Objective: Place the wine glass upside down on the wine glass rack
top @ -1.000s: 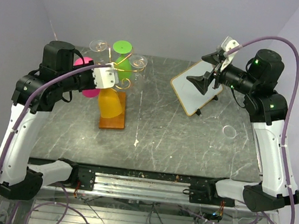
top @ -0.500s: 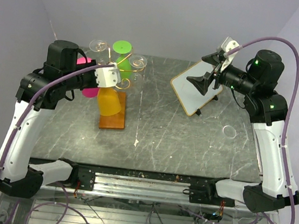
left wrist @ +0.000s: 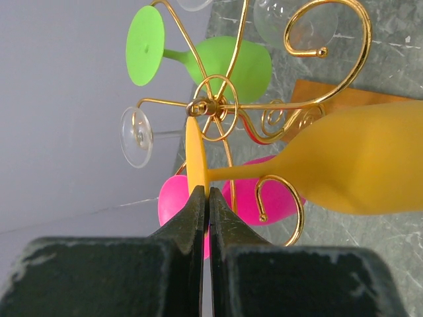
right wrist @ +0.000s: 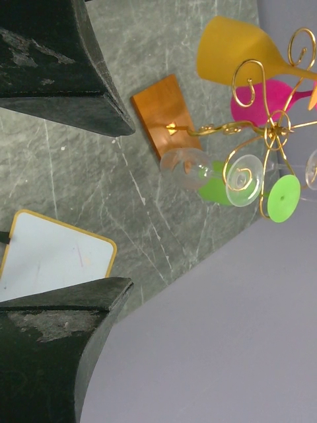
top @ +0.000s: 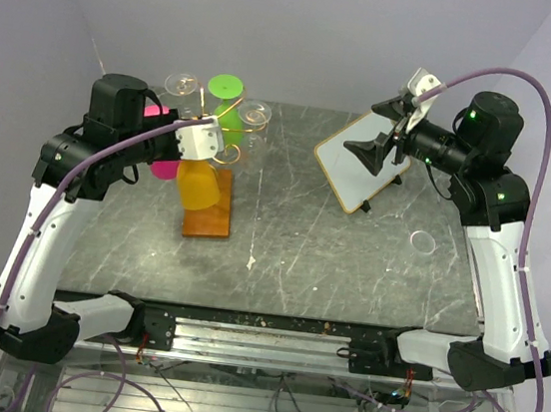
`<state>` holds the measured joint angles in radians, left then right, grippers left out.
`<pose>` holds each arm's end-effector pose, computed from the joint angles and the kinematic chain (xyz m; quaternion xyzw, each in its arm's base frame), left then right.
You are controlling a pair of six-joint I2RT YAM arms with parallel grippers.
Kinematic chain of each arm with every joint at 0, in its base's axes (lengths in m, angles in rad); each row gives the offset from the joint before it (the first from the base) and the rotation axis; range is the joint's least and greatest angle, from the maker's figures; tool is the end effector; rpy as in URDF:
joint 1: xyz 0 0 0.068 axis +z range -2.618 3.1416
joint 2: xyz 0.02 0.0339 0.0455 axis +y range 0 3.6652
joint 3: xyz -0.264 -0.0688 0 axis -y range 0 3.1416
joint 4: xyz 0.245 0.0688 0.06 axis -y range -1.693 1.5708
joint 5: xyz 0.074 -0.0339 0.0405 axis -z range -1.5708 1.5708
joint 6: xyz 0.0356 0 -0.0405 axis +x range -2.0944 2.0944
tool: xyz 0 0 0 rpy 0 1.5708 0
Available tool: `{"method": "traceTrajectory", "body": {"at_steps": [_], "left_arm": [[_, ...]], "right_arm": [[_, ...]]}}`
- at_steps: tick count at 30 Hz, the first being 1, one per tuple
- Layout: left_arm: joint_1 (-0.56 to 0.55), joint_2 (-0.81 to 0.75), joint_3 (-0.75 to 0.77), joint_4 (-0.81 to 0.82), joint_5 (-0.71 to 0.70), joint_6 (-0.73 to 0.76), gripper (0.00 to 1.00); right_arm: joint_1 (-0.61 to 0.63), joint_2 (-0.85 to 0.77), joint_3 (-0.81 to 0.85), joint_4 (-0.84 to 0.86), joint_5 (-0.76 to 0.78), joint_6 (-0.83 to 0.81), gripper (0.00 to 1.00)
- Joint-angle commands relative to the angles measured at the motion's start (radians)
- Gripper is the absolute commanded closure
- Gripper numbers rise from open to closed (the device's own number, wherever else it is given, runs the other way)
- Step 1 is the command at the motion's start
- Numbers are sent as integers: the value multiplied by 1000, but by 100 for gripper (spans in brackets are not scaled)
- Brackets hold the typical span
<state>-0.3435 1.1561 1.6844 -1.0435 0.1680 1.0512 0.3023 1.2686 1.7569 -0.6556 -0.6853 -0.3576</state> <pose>0.1768 -0.0696 0.4767 0.5852 0.6328 0.1059 0.4959 0.2127 0.0899 0.5165 -0.4383 0.6102 0.2397 0.6149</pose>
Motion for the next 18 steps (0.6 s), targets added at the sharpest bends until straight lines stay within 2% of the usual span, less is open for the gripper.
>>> {"method": "traceTrajectory", "body": {"at_steps": [1, 18], "left_arm": [[-8, -1, -8, 25, -29, 4, 93], [-12, -27, -8, 1, -118, 4, 93]], "right_arm": [[-6, -11, -12, 11, -8, 3, 12], [-8, -27, -33, 13, -3, -3, 12]]}}
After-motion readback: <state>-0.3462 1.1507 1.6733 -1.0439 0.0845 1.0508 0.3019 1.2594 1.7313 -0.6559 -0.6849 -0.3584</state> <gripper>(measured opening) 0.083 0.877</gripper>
